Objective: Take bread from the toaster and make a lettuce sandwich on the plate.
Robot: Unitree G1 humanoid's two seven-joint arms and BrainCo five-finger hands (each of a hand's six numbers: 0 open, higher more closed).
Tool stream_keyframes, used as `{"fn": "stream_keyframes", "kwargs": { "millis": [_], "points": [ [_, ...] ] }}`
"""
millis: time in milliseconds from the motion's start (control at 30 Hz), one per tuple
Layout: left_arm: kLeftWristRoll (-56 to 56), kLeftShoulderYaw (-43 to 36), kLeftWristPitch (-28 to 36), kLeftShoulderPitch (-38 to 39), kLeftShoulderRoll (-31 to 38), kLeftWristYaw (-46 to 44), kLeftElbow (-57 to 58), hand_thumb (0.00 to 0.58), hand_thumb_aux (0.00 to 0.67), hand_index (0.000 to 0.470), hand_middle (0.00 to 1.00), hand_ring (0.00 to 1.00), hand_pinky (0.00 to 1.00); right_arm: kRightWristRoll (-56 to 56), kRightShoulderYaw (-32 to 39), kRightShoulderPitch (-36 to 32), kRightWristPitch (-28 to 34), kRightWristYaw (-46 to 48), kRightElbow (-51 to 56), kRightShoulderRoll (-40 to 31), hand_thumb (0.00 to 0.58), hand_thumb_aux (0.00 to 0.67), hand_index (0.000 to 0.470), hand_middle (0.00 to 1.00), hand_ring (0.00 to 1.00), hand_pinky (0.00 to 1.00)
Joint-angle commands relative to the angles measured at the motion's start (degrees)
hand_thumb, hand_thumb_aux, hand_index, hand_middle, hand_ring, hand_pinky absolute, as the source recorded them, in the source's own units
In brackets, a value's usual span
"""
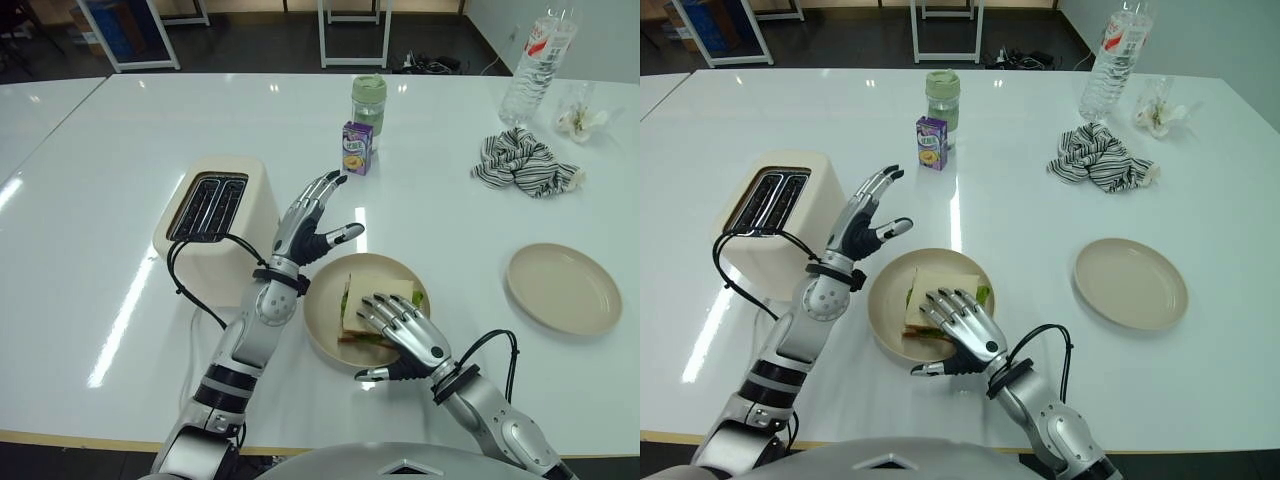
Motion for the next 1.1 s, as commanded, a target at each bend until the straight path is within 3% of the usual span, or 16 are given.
{"fn": "stream_keyframes", "kwargs": {
  "millis": [33, 233, 267, 300, 333, 367, 400, 433, 567, 700, 867, 967, 1100],
  "points": [
    [1.37, -0.30, -1.85, 1.35, 0.60, 1.29, 0.79, 0.000, 0.000, 0.000, 0.00, 0.00, 0.00, -0.66, -1.20, -2.22, -2.13, -10.07, -2.78, 1.21, 0.000, 0.000, 0.000, 0.00, 0.00, 0.00],
    [-0.26, 0.41, -4.85, 3.45, 0.00, 2.51, 0.52, 0.000, 0.000, 0.000, 0.00, 0.00, 0.00, 10.03, -1.06, -1.35, -9.89, -13.07, -4.64, 2.44, 0.000, 0.000, 0.000, 0.00, 0.00, 0.00],
    [-1.35, 0.90, -5.35, 3.89, -0.04, 2.16, 0.05, 0.268, 0.179, 0.125, 0.12, 0.12, 0.12, 12.41, -1.62, -0.75, -10.65, -12.57, -5.20, 2.70, 0.000, 0.000, 0.000, 0.00, 0.00, 0.00],
    [-2.42, 1.39, -5.86, 4.49, 0.41, 1.28, -0.98, 0.449, 0.352, 0.247, 0.55, 0.55, 0.55, 14.64, -2.43, -0.16, -11.25, -12.30, -5.77, 2.89, 0.000, 0.000, 0.000, 0.00, 0.00, 0.00],
    [-3.79, 2.17, -6.31, 5.49, 1.14, 0.17, -3.03, 0.575, 0.610, 0.428, 1.00, 1.00, 1.00, 18.07, -3.90, 0.65, -11.52, -11.23, -6.77, 2.86, 0.000, 0.000, 0.000, 0.01, 0.01, 0.01],
    [-5.60, 3.13, -6.23, 6.67, 1.86, -1.45, -5.83, 0.580, 0.670, 0.470, 1.00, 1.00, 1.00, 21.99, -5.79, 1.53, -11.67, -10.06, -7.79, 2.51, 0.355, 0.252, 0.177, 1.00, 1.00, 1.00],
    [-7.51, 4.17, -5.85, 7.92, 2.63, -3.47, -9.00, 0.580, 0.670, 0.470, 1.00, 1.00, 1.00, 25.51, -8.32, 2.46, -11.54, -9.06, -8.75, 2.07, 0.563, 0.554, 0.389, 1.00, 1.00, 1.00],
    [-9.68, 5.22, -4.86, 9.23, 3.50, -5.91, -12.44, 0.580, 0.670, 0.470, 1.00, 1.00, 1.00, 28.62, -11.35, 3.44, -11.12, -7.87, -9.58, 1.35, 0.580, 0.670, 0.470, 1.00, 1.00, 1.00],
    [-18.92, 11.05, 2.23, 14.23, 8.91, -16.83, -25.48, 0.580, 0.670, 0.470, 1.00, 1.00, 1.00, 41.59, -26.24, 8.04, -8.19, -1.98, -12.54, -1.99, 0.580, 0.670, 0.470, 1.00, 1.00, 1.00],
    [-24.14, 17.13, 8.95, 19.99, 14.90, -25.25, -32.66, 0.580, 0.670, 0.470, 1.00, 1.00, 1.00, 47.64, -33.67, 13.98, -7.91, 7.20, -13.52, -7.17, 0.580, 0.670, 0.470, 1.00, 1.00, 1.00],
    [-23.61, 18.82, 15.15, 29.23, 24.08, -36.33, -35.78, 0.580, 0.670, 0.470, 1.00, 1.00, 1.00, 50.05, -32.62, 22.38, -10.07, 21.41, -12.43, -14.21, 0.580, 0.670, 0.470, 1.00, 1.00, 1.00],
    [-18.43, 13.26, 12.92, 34.81, 32.32, -44.73, -34.17, 0.580, 0.670, 0.470, 1.00, 1.00, 1.00, 49.14, -29.84, 23.91, -9.41, 26.54, -12.23, -14.74, 0.580, 0.670, 0.470, 1.00, 1.00, 1.00],
    [-16.64, 9.17, 15.34, 36.65, 33.09, -47.65, -35.75, 0.580, 0.670, 0.470, 1.00, 1.00, 1.00, 46.63, -27.28, 24.53, -7.80, 31.15, -11.01, -15.39, 0.580, 0.670, 0.470, 1.00, 1.00, 1.00]
  ]
}}
